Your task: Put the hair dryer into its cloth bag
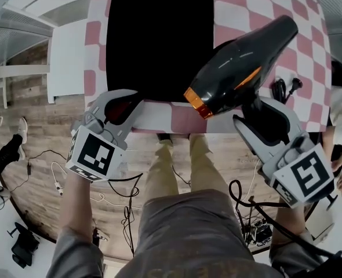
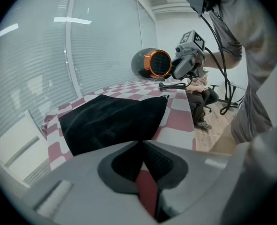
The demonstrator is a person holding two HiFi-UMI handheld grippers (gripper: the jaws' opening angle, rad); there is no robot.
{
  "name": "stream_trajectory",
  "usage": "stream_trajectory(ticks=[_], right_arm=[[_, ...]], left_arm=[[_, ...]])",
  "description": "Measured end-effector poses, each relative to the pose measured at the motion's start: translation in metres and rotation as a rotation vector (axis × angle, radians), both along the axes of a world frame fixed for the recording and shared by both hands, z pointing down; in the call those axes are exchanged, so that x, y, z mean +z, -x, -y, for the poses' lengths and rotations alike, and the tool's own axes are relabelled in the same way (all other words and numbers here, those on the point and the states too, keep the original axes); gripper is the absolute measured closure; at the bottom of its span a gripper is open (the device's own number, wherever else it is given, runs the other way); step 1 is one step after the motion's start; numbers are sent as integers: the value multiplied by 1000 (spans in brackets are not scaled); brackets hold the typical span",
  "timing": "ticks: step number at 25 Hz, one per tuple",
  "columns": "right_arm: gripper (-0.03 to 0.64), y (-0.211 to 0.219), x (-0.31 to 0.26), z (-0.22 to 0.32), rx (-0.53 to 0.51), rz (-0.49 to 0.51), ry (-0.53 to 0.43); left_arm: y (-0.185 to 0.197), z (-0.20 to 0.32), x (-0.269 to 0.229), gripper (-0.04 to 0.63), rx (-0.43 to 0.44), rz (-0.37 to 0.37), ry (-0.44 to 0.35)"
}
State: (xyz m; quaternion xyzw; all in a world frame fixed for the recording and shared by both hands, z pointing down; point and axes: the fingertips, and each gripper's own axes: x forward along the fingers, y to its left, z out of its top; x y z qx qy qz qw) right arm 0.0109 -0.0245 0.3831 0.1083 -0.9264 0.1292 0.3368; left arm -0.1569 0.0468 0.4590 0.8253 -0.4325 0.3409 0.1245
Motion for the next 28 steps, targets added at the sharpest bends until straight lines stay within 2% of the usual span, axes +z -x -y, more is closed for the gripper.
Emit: stream_trajectory(ticks=[4,6,12,20,22,24,26,28], right_arm=[[399,0,-1,1,-5,2,2],[399,1,0,1,-5,-1,2],[399,1,2,1,-19,7,10],[399,2,1,2,-47,40,18],[399,1,0,3,-46,35,20],[399,0,1,3,-45,23,23],[399,-1,2,2,-46,16,26],[399,0,3,3,-51,15,30]], left_arm=[[3,2,-14,560,-21,-112,29],[6,4,-21,560,-22,-134,31],[15,20,-41,568,-63,-85,-6],[31,46,-75,571,-120,-78,-29],[28,47,-76,569,-100,-87,-9],[21,40,-66,560,-59,-64,26],[14,27,-50,513,-16,-26,64],[10,13,-34,477,2,-22,104]])
